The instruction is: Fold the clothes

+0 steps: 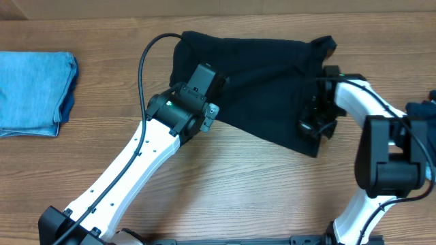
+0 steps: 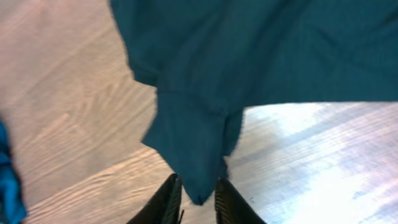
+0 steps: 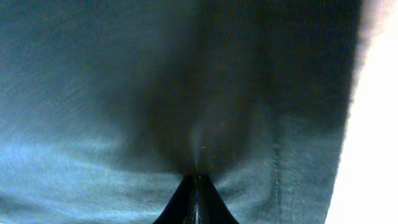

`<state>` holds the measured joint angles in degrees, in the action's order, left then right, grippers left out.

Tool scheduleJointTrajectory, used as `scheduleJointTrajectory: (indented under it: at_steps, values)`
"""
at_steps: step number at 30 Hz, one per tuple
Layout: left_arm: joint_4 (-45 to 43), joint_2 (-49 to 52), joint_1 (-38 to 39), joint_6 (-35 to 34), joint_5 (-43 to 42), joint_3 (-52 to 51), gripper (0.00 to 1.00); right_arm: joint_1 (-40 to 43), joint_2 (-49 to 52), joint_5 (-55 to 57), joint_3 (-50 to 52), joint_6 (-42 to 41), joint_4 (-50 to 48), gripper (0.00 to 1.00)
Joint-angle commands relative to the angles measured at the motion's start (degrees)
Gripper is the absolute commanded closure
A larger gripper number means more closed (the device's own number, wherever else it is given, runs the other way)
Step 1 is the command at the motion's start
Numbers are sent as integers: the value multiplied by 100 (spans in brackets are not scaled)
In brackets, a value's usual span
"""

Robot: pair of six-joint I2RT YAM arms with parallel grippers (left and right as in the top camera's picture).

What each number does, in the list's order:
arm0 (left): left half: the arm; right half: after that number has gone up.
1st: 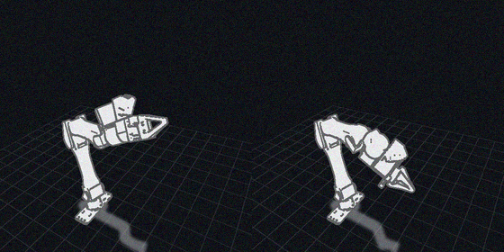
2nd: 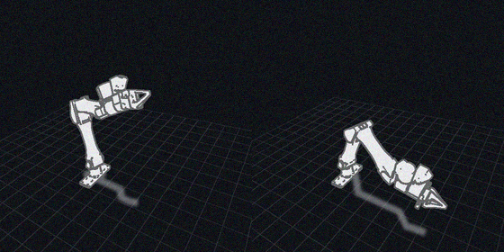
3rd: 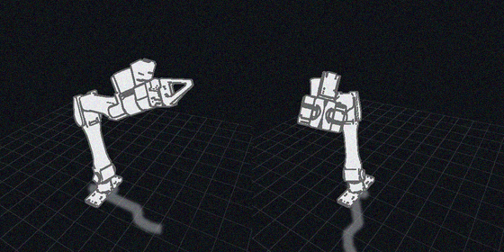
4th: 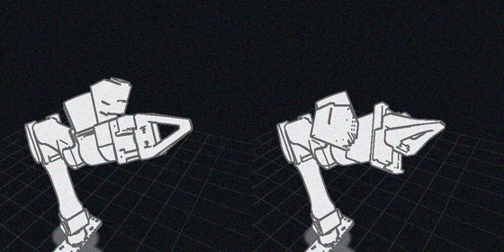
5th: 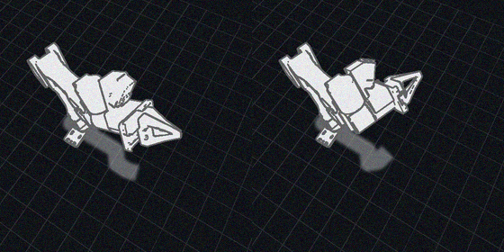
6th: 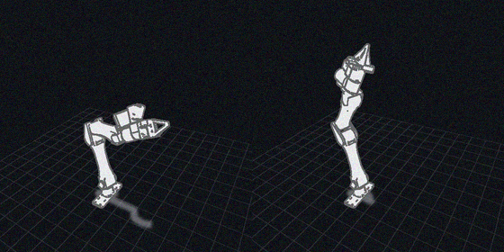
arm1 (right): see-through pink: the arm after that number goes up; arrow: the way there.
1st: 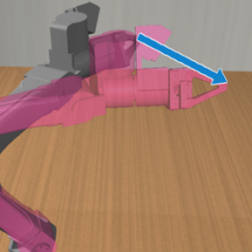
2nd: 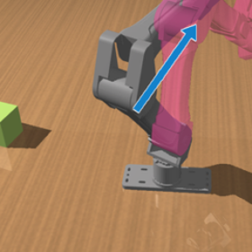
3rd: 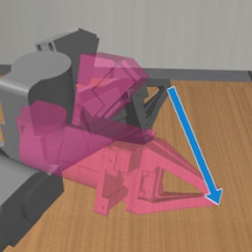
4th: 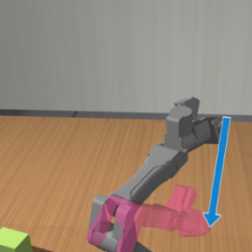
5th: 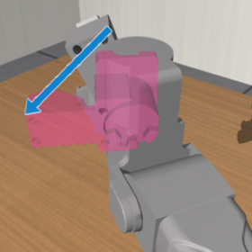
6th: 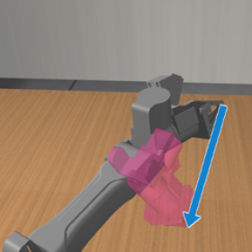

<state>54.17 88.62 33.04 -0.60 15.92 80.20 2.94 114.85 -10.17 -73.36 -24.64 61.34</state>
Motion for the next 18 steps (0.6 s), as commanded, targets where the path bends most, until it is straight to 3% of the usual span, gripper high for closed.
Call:
scheduleJointTrajectory:
  at_steps: [1,8,14,18]
  values:
    - [68,-57,44,85,-531,153,76,651,409,800,413,-286,-17,96]
    - [72,-57,31,105,-378,151,69,1187,387,1661,413,-632,-13,96]
    - [-177,-52,26,103,-39,151,48,1257,197,2717,396,-1150,22,96]
    - [-118,-20,26,103,-52,151,40,1266,-15,3093,341,-1263,33,96]
